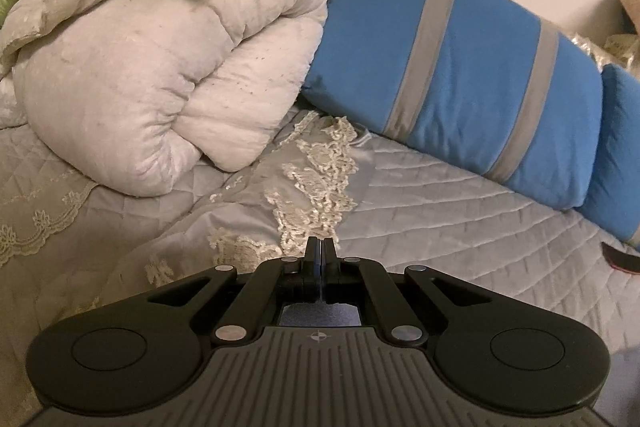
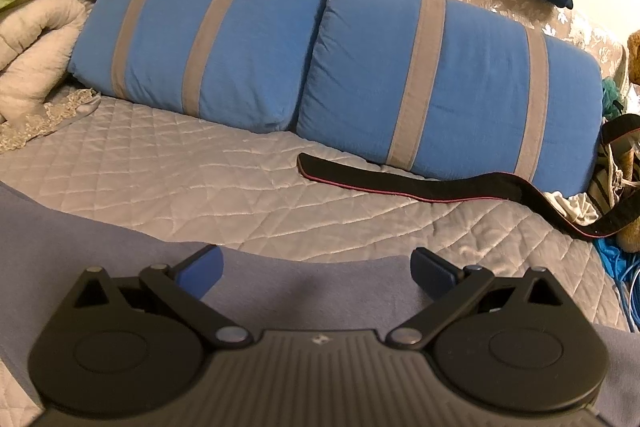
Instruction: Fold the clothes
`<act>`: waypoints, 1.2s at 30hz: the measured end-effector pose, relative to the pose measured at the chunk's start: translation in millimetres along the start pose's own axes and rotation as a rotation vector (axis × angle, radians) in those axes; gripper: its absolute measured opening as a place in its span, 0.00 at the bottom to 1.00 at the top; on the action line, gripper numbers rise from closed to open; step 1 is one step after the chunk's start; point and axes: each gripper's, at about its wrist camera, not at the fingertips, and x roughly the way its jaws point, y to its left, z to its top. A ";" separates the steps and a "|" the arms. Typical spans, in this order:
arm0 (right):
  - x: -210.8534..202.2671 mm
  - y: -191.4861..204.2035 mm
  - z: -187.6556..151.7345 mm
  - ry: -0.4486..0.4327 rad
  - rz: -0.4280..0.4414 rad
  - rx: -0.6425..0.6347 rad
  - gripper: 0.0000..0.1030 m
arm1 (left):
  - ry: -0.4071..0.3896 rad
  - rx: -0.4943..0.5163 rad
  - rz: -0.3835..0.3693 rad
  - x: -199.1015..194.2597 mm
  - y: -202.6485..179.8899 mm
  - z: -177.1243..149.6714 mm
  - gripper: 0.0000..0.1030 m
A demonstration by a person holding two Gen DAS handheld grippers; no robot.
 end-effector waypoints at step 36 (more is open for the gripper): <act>5.6 6.4 -2.6 0.038 0.033 -0.032 1.00 | 0.074 -0.009 0.049 23.7 13.7 1.9 0.03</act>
